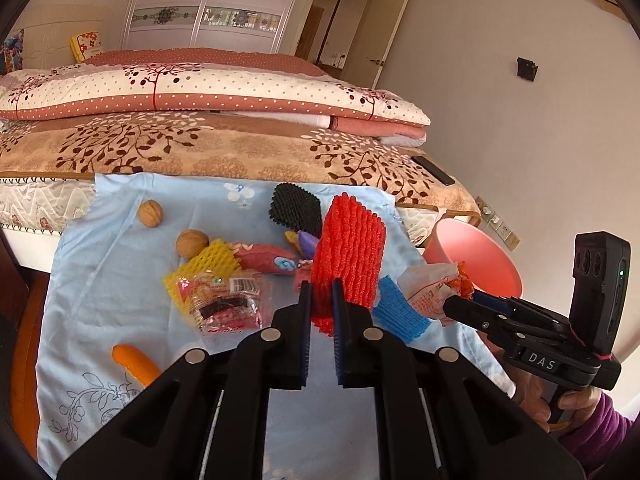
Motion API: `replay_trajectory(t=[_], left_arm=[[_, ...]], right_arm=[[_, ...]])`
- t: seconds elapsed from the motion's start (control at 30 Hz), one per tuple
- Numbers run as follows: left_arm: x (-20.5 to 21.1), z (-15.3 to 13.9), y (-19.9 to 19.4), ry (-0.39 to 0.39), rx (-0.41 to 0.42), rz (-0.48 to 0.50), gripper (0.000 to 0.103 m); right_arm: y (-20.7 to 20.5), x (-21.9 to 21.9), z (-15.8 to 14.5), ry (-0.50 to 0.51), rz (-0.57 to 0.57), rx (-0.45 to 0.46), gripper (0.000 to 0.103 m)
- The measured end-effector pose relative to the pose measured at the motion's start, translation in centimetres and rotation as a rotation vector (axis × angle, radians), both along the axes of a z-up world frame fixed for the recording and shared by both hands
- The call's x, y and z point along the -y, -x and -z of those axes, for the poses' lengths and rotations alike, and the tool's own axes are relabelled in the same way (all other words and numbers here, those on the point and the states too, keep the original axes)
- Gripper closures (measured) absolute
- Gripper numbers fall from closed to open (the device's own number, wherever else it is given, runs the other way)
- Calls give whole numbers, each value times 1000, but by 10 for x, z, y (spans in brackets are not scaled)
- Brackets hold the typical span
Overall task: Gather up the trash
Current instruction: 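Carry the red mesh sleeve and orange wrapper over the pink bucket with both tools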
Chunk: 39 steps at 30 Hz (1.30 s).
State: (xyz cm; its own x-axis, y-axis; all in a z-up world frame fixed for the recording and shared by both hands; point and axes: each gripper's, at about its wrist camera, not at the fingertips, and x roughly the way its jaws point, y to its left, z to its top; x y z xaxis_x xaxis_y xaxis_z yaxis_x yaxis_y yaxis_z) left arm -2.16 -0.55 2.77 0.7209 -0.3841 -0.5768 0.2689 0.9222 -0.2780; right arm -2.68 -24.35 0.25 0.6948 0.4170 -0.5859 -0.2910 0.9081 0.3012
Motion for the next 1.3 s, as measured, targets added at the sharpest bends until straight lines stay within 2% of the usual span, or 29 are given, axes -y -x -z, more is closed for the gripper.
replay_trajectory(t=[0.37,0.87,1.07,1.3], left_arm=[[72,-14,-29,-5,27,142,94],[198,-10,-66,-41,36,352,94],[226,4,-75,-55,9,388,94],[239,16,-83,-74,-15,389,94]], right_arm=[[1,73,-17,2,230,50,66],[-18,158,-30,28,436,23,66],[-23,185,-19,-1,486,-9,66],[-33,195,-1,-8,503,-53,66]])
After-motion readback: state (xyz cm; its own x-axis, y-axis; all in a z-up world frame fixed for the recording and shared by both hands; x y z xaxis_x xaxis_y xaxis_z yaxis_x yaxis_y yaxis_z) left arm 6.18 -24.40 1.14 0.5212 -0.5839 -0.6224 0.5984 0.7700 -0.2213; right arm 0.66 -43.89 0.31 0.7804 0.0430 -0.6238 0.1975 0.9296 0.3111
